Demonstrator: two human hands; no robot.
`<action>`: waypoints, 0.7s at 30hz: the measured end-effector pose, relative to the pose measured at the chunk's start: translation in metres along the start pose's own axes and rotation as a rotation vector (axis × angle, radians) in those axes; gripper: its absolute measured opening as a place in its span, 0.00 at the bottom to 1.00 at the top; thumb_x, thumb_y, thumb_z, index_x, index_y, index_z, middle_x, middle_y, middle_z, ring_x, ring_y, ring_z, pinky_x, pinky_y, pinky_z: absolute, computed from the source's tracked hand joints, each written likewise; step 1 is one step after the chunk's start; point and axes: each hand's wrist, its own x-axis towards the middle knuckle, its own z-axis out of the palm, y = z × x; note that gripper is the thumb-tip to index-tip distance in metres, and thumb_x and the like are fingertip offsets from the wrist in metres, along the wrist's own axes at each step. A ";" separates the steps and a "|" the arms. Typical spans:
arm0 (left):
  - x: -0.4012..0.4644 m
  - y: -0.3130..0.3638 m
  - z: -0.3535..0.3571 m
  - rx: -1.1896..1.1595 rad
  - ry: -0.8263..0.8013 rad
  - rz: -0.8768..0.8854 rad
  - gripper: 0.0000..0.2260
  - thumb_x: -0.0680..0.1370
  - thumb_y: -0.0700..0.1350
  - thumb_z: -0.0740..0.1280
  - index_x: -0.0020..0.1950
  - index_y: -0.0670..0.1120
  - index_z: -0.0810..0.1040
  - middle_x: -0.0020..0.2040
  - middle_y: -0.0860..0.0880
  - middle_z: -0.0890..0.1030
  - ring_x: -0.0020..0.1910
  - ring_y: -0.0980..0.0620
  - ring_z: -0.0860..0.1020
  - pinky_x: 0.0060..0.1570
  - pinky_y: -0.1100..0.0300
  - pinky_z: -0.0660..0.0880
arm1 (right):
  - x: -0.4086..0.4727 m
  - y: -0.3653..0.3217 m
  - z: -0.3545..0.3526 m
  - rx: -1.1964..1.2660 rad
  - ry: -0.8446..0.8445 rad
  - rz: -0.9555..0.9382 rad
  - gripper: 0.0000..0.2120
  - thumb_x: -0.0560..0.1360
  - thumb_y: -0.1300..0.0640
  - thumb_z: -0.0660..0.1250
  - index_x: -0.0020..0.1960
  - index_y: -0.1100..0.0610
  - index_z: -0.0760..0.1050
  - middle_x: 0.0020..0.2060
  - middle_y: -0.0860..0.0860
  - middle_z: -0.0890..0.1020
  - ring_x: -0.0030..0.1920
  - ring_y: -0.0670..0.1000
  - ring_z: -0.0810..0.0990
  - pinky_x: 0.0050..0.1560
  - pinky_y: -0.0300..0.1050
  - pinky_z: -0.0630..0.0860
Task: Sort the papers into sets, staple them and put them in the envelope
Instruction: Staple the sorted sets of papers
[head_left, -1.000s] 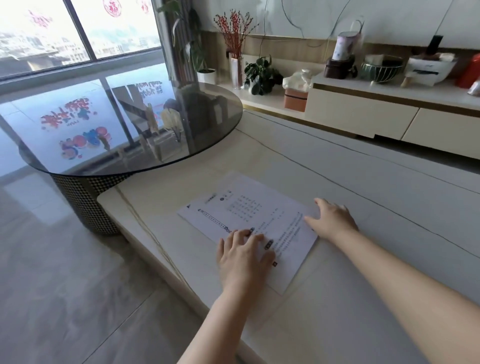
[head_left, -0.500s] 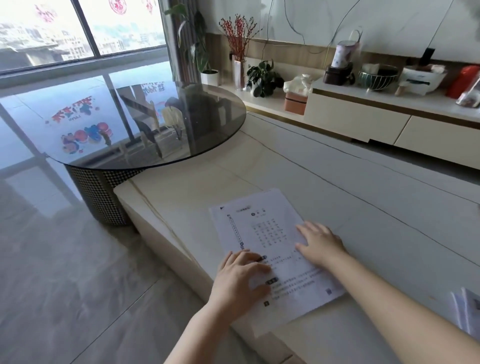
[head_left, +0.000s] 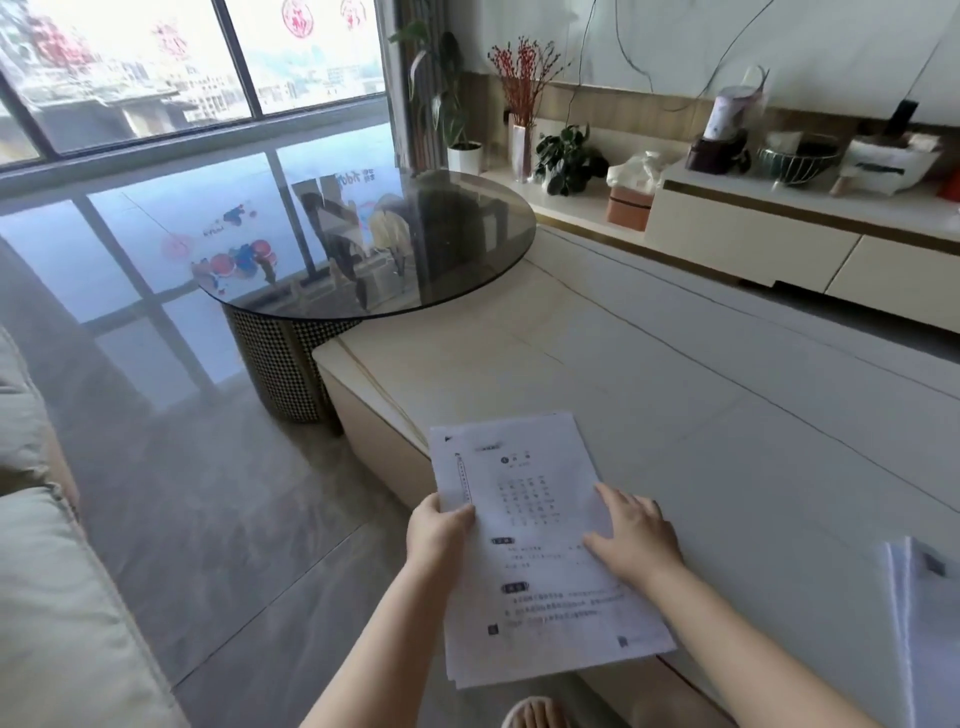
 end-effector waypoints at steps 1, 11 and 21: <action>-0.005 0.006 -0.001 0.044 -0.018 0.073 0.06 0.73 0.39 0.68 0.49 0.45 0.80 0.42 0.45 0.84 0.40 0.45 0.83 0.45 0.46 0.81 | -0.001 0.003 -0.002 0.117 0.001 0.021 0.31 0.75 0.52 0.65 0.75 0.52 0.58 0.70 0.50 0.69 0.69 0.54 0.66 0.65 0.44 0.66; -0.082 0.074 0.012 -0.003 -0.311 0.439 0.03 0.76 0.40 0.70 0.48 0.45 0.81 0.41 0.44 0.84 0.37 0.44 0.82 0.42 0.45 0.80 | -0.052 0.037 -0.095 1.235 0.046 0.011 0.15 0.76 0.60 0.68 0.61 0.60 0.74 0.55 0.56 0.83 0.54 0.56 0.82 0.57 0.54 0.77; -0.133 0.087 0.102 -0.080 -0.380 0.517 0.05 0.77 0.42 0.67 0.53 0.46 0.76 0.49 0.45 0.82 0.48 0.47 0.80 0.49 0.48 0.79 | -0.114 0.068 -0.156 1.145 0.566 -0.035 0.04 0.76 0.59 0.66 0.51 0.55 0.77 0.46 0.55 0.84 0.48 0.57 0.82 0.49 0.54 0.78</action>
